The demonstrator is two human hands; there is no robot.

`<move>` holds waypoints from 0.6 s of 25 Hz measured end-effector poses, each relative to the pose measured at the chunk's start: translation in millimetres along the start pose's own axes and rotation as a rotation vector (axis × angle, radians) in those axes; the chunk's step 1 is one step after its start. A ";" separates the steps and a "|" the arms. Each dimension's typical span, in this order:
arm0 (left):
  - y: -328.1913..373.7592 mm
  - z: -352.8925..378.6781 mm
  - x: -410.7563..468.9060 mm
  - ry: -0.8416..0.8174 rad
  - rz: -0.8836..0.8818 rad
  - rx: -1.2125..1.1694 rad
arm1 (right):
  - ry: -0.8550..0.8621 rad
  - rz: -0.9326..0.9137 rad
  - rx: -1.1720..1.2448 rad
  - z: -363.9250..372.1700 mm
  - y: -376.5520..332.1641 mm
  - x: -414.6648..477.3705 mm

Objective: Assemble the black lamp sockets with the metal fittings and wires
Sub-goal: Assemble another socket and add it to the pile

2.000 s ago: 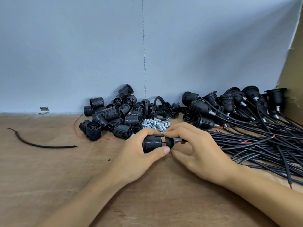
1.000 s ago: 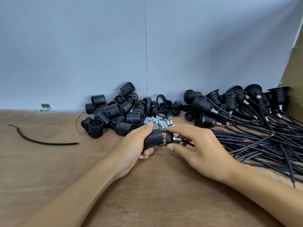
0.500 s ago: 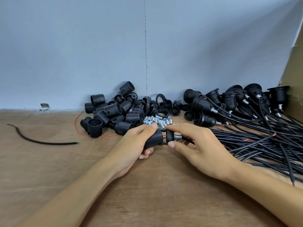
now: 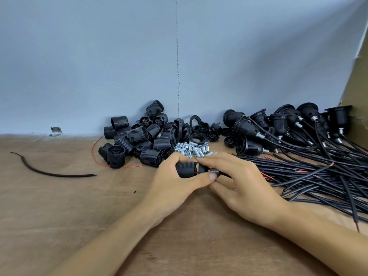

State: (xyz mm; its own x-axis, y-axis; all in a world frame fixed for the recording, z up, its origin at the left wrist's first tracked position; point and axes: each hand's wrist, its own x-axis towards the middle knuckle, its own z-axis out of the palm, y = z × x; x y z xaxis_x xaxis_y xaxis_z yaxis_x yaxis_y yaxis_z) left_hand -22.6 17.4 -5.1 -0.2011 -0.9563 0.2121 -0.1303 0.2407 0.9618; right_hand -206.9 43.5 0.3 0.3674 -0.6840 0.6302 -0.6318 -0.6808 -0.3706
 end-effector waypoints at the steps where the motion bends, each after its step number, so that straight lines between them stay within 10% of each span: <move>1: 1.5 2.2 -1.6 0.030 0.001 -0.010 | 0.004 -0.008 0.006 0.2 -0.6 -0.1; 15: 3.6 7.3 -4.9 0.030 -0.017 0.003 | 0.010 -0.038 -0.007 -0.4 -5.2 -0.5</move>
State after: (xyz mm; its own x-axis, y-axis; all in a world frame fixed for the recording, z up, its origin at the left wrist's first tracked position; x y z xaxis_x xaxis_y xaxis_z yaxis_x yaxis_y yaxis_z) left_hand -29.1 24.2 -3.9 -0.1694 -0.9649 0.2005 -0.1367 0.2245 0.9648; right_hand -204.1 47.6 2.2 0.3843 -0.6553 0.6503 -0.6225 -0.7041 -0.3416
